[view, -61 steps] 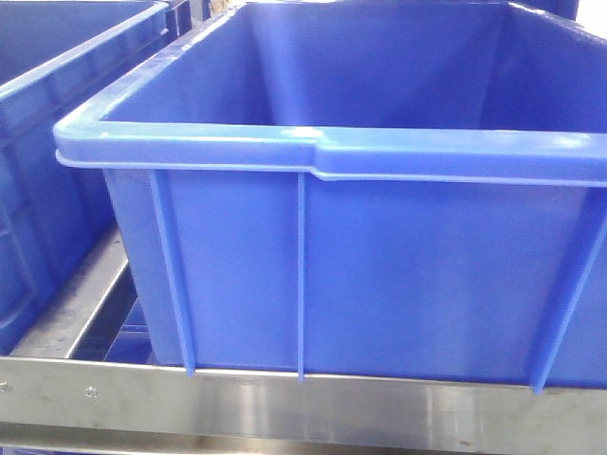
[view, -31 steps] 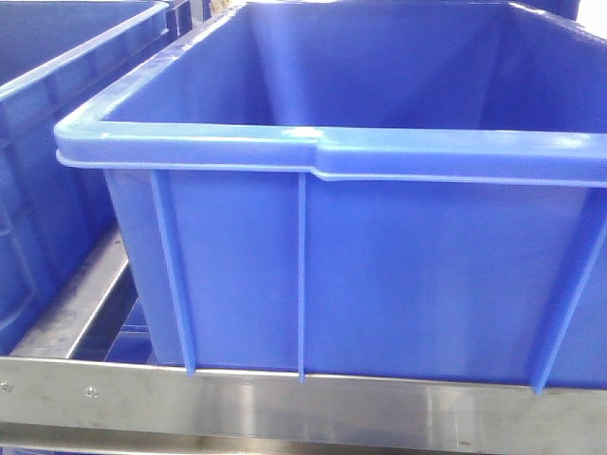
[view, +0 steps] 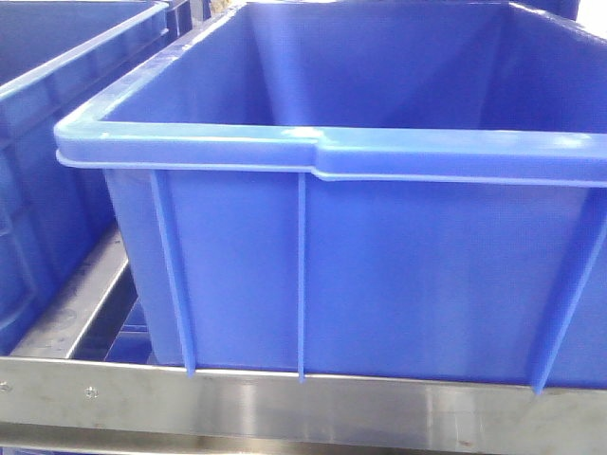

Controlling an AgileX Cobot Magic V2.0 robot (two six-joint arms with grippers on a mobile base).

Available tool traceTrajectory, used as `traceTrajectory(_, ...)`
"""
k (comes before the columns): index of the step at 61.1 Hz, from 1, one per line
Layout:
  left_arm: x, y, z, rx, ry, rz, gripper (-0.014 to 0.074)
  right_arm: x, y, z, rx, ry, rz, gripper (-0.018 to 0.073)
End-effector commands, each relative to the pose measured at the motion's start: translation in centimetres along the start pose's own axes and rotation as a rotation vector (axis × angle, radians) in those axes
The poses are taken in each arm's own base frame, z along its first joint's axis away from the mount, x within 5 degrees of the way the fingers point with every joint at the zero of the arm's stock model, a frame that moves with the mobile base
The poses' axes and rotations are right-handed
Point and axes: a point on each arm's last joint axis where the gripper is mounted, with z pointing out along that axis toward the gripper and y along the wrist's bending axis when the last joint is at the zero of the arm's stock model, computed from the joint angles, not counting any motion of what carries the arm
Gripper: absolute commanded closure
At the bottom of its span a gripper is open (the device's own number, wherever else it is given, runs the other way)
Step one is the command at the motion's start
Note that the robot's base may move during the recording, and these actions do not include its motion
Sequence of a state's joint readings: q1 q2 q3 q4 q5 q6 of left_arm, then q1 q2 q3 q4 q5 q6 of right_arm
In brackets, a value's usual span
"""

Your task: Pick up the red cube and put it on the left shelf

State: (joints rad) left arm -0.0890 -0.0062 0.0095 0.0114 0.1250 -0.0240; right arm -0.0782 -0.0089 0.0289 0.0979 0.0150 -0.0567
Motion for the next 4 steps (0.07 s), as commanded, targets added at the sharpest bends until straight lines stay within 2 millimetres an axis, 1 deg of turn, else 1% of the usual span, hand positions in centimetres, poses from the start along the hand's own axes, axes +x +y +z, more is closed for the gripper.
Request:
traceTrajectory(1,-0.09,-0.04,-0.03,0.008,-0.079,-0.006,0.0495,-1.43,-0.04,-0.29,0.008,-0.12,-0.006,0.0512)
traceTrajectory(4,-0.09,-0.04,-0.03,0.008,-0.079,-0.006,0.0495,-1.43,-0.04,-0.29,0.008,-0.12,-0.006,0.0512)
